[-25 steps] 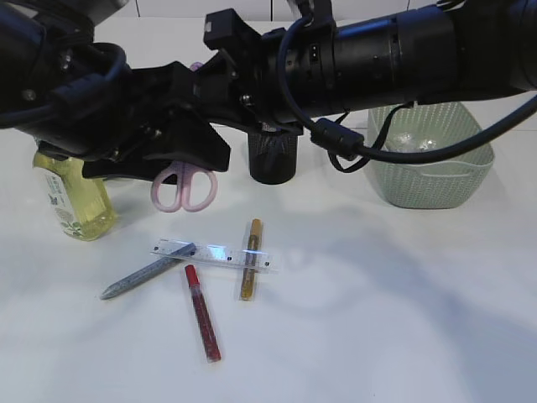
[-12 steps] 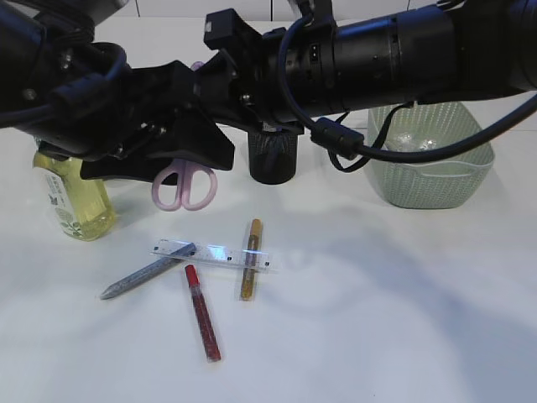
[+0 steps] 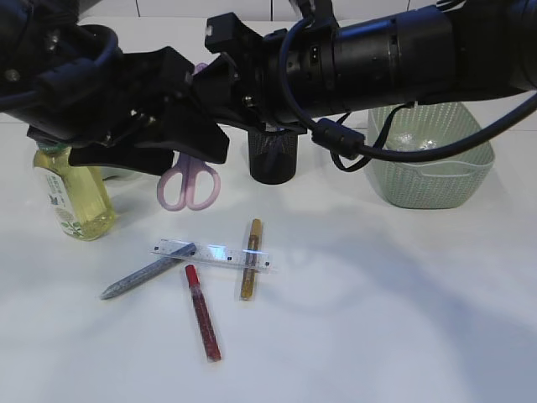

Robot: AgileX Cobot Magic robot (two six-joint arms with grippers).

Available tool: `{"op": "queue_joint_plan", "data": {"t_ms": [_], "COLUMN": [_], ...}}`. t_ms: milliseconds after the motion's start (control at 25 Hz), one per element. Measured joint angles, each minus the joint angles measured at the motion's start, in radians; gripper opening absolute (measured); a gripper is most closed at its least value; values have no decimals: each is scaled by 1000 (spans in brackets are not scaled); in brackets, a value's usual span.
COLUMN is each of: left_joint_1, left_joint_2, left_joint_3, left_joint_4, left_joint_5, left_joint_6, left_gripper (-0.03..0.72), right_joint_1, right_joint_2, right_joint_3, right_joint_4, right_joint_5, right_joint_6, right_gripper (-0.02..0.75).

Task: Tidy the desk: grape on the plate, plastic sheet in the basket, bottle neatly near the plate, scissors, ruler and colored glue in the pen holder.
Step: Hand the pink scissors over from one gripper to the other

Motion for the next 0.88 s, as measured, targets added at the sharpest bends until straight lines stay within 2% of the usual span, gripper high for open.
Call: {"op": "queue_joint_plan", "data": {"t_ms": [480, 880], "left_joint_1": [0, 0], "left_joint_2": [-2, -28], "left_joint_3": [-61, -92], "left_joint_4": [67, 192], "left_joint_5": [108, 265], "left_joint_6": [0, 11], "left_gripper": [495, 495], "right_joint_1": [-50, -98], "right_joint_2": [0, 0], "right_joint_3": [0, 0], "right_joint_4": [-2, -3], "right_joint_5": [-6, -6], "right_joint_6": [50, 196], "right_gripper": [84, 84]}}
